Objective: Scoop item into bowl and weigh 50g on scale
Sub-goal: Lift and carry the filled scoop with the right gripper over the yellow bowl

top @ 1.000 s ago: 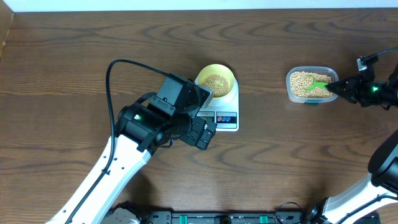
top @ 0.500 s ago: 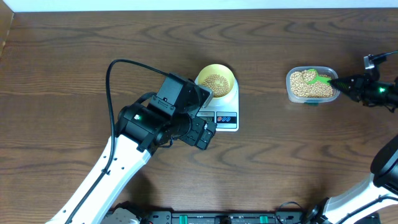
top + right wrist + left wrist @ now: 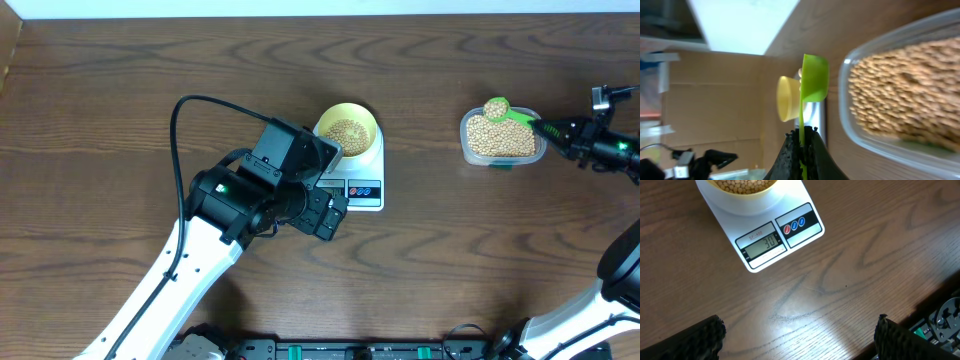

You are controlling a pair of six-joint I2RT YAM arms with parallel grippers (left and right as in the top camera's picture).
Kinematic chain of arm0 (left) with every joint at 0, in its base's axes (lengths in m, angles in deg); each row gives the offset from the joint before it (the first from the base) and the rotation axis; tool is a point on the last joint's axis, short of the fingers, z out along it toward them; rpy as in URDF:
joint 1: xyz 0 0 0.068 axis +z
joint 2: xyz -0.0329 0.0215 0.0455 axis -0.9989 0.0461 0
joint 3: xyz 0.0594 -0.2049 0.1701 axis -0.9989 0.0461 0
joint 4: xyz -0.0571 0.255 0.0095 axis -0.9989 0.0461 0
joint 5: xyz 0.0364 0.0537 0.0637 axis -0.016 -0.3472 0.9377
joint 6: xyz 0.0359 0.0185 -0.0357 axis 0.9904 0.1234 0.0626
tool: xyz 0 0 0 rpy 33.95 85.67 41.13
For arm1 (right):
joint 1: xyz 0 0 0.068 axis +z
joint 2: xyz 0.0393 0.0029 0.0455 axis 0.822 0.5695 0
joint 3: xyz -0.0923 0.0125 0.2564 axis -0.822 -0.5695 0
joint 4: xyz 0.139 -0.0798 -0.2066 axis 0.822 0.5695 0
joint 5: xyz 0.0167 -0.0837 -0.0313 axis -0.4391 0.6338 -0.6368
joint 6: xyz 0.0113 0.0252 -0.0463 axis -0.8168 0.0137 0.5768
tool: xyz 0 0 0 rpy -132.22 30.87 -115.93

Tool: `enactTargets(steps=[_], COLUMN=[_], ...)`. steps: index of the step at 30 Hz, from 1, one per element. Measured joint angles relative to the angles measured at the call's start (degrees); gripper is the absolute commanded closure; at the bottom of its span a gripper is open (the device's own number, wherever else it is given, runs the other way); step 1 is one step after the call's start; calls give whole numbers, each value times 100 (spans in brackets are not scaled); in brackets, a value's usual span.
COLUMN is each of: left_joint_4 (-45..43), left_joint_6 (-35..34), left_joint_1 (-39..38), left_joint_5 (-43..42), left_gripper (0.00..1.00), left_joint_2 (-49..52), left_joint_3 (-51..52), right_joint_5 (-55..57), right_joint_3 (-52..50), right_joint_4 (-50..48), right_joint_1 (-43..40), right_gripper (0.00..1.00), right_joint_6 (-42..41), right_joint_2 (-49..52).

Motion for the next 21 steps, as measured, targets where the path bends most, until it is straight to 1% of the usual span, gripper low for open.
enactTargets(steps=[4, 11, 15, 21], left_joint_4=[0, 0, 0, 0], left_joint_6=[0, 0, 0, 0], left_joint_1=[0, 0, 0, 0], left_joint_5=[0, 0, 0, 0], left_gripper=[2, 2, 2, 2], left_joint_2=[0, 0, 0, 0], left_joint_3=[0, 0, 0, 0], right_joint_5=[-407, -844, -951, -979], right_joint_3=[0, -2, -37, -57], right_joint_4=[7, -286, -1182, -2959], right_joint_1=[282, 1357, 2087, 2914], right_gripper=[99, 99, 99, 99], right_joint_6=[0, -52, -485, -1670], right_joint_2=[0, 2, 2, 4])
